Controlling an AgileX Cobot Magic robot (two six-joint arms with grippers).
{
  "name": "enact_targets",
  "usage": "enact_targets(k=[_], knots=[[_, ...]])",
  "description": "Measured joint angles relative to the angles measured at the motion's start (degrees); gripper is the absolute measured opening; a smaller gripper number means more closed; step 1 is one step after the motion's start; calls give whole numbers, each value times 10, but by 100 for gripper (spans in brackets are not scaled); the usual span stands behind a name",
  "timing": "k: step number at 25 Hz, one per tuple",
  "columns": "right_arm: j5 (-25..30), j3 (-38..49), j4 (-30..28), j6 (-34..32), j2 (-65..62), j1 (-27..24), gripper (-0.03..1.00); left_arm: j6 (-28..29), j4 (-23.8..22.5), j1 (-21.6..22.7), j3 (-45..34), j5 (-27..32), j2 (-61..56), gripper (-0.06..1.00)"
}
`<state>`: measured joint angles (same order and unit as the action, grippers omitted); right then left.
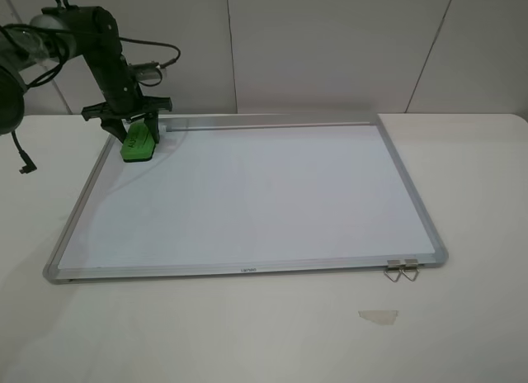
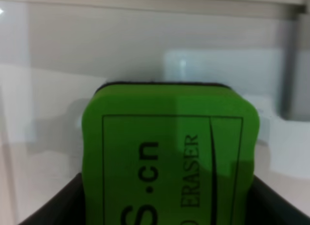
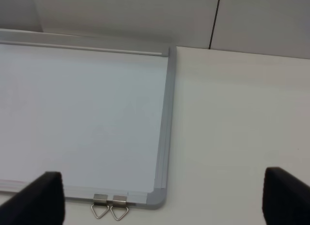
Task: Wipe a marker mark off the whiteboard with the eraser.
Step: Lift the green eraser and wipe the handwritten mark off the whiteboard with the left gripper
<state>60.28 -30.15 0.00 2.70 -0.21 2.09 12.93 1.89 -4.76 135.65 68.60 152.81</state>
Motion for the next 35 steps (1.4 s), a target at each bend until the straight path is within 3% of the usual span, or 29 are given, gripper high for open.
enact_targets(k=[6, 14, 28, 35], knots=[[0, 0, 0, 0, 0, 0, 82, 2, 9, 35, 0, -1, 0, 59], [0, 0, 0, 0, 0, 0, 82, 0, 11, 35, 0, -1, 0, 59], [0, 0, 0, 0, 0, 0, 82, -6, -32, -40, 7, 0, 10, 59], [0, 0, 0, 0, 0, 0, 82, -4, -40, -44, 9, 0, 14, 59]])
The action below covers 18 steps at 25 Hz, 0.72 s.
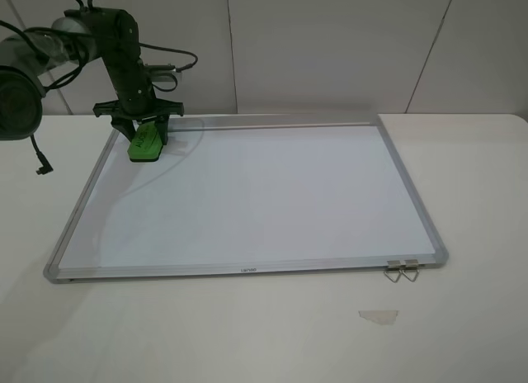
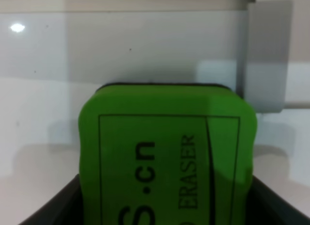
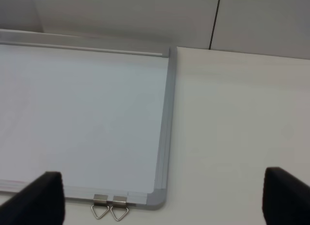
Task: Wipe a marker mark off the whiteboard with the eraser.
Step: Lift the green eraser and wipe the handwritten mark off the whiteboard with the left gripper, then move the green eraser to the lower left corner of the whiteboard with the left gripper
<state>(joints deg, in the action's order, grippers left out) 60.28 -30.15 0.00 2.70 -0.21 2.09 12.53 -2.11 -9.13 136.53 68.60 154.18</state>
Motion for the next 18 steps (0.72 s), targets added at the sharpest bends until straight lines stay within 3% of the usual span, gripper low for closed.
enact_targets(k=[11, 18], knots=[[0, 0, 0, 0, 0, 0, 82, -11, 17, 51, 2, 0, 2, 59], [0, 0, 0, 0, 0, 0, 82, -12, 17, 58, 2, -1, -2, 59]])
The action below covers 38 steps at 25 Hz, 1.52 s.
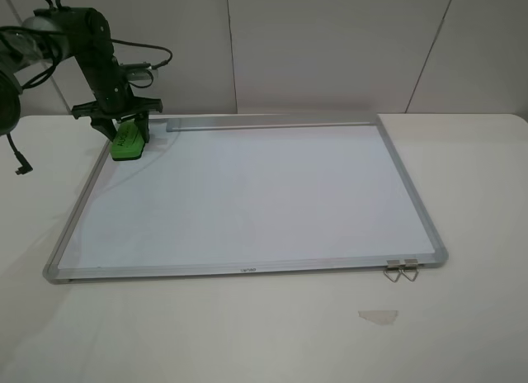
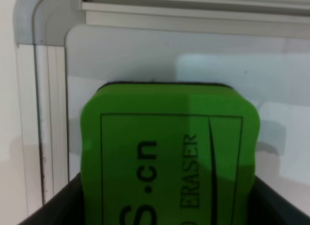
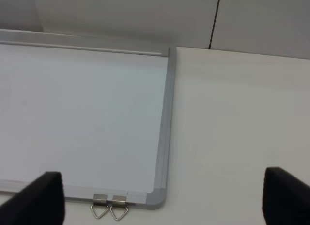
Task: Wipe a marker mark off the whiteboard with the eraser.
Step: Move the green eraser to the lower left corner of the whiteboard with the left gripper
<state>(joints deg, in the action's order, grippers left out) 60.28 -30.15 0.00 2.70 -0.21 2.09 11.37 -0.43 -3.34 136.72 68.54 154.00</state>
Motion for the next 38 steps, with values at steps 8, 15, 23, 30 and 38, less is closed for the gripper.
enact_targets(k=[8, 15, 23, 30, 38], knots=[[0, 0, 0, 0, 0, 0, 82, -1, 4, 3, -21, 0, -34, 59], [0, 0, 0, 0, 0, 0, 82, -5, 14, 6, -94, 0, -168, 59], [0, 0, 0, 0, 0, 0, 82, -25, 14, 6, -276, 0, -314, 59], [0, 0, 0, 0, 0, 0, 82, -13, 4, 6, -501, -48, -454, 59], [0, 0, 0, 0, 0, 0, 82, 73, 4, 6, -786, -240, -569, 59]])
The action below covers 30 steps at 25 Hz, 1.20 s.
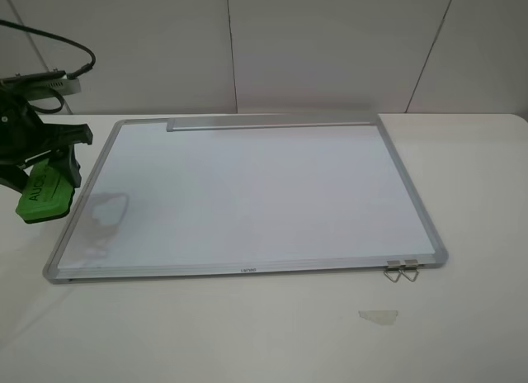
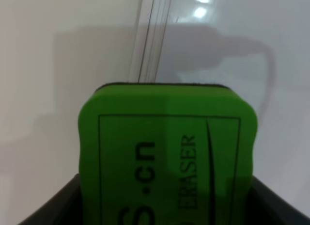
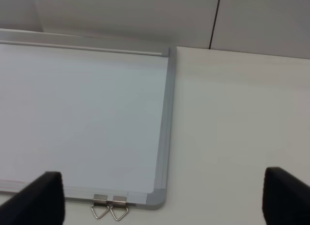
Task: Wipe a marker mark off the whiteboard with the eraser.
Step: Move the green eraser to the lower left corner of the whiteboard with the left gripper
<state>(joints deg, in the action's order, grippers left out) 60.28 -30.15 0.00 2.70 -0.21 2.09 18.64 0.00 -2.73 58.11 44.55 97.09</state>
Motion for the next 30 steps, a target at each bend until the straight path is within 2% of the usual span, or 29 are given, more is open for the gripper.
enact_targets(k=[5, 8, 13, 20, 30], knots=[[0, 0, 0, 0, 0, 0, 82, 7, 5, 0, -117, -98, -1, 59], [0, 0, 0, 0, 0, 0, 82, -15, 7, 0, -152, -147, -1, 59], [0, 0, 0, 0, 0, 0, 82, -61, 12, 0, -158, -168, -1, 59], [0, 0, 0, 0, 0, 0, 82, -131, 77, 0, -158, -189, 22, 59], [0, 0, 0, 0, 0, 0, 82, -159, 95, 0, -160, -249, 56, 59]])
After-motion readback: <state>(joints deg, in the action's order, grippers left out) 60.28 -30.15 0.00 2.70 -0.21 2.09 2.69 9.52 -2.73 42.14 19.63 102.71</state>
